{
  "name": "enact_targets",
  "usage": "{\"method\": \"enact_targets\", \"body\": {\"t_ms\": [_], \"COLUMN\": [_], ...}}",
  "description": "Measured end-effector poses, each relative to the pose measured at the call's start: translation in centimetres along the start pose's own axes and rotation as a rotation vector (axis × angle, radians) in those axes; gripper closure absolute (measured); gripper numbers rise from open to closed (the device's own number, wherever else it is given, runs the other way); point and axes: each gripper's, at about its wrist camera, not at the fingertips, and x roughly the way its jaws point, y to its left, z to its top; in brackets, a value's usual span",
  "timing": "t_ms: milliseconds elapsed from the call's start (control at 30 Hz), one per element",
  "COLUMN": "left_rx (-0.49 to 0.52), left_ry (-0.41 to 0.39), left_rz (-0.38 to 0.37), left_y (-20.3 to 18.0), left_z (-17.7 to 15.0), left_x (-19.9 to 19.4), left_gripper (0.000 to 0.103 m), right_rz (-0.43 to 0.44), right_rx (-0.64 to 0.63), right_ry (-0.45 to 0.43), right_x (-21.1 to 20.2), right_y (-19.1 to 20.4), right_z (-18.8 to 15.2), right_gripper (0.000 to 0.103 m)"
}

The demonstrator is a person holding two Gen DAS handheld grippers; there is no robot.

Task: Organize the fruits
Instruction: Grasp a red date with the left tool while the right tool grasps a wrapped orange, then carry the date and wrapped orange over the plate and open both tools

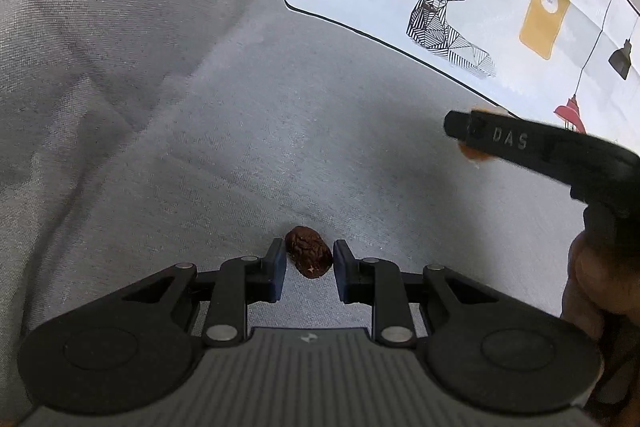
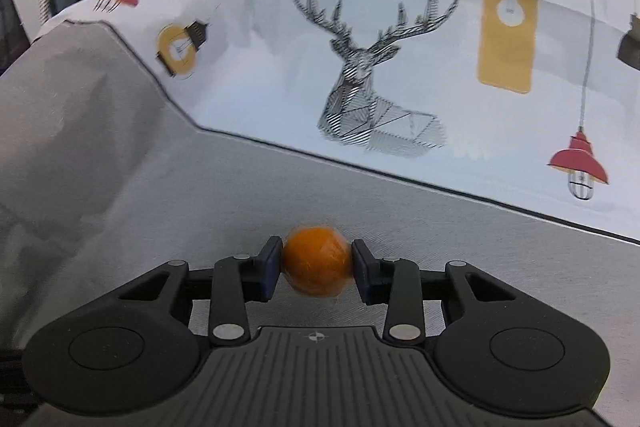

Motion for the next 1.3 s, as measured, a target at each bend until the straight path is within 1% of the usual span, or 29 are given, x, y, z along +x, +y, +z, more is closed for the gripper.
{"method": "enact_targets", "body": {"t_ms": [300, 367, 467, 633, 767, 833, 933, 1100, 1300], "left_rx": [0.008, 0.01, 0.014, 0.008, -0.001, 0.004, -0.004, -0.02, -0.014], "left_ry": [0.061, 0.059, 0.058, 0.043, 0.042, 0.039, 0.048, 0.053, 0.064], "left_rz": [-0.007, -0.008, -0.014, -0.02, -0.036, -0.044, -0.064, -0.081, -0.092], "left_y": [-0.1, -0.1, -0.1, 0.1, 0.2, 0.5, 0.8, 1.5, 2.2], "left_z": [-0.3, -0.3, -0.2, 0.2, 0.2, -0.1, -0.2, 0.0, -0.6], "left_x": [1.1, 1.1, 1.1, 0.7, 0.2, -0.3, -0.6, -1.0, -1.7], "left_gripper": [0.075, 0.075, 0.076, 0.076, 0.076, 0.076, 0.076, 0.076, 0.076], "right_rz": [0.033, 0.028, 0.027, 0.016, 0.011, -0.002, -0.007, -0.042, -0.058], "right_rx": [-0.031, -0.036, -0.04, -0.044, -0.04, -0.004, 0.055, 0.111, 0.162], "right_ry": [0.106, 0.117, 0.119, 0.081, 0.04, 0.017, -0.017, -0.041, -0.05], "right_x": [1.4, 1.6, 1.6, 0.1, -2.9, -4.8, -8.5, -14.3, -19.2], "right_y": [0.7, 0.7, 0.8, 0.8, 0.5, 0.0, -0.7, -1.7, -1.3], "right_z": [-1.1, -1.4, -1.5, -1.3, -1.1, -0.9, -1.6, -4.9, -9.6], "right_gripper": [0.064, 0.064, 0.064, 0.064, 0.064, 0.064, 0.064, 0.064, 0.064]}}
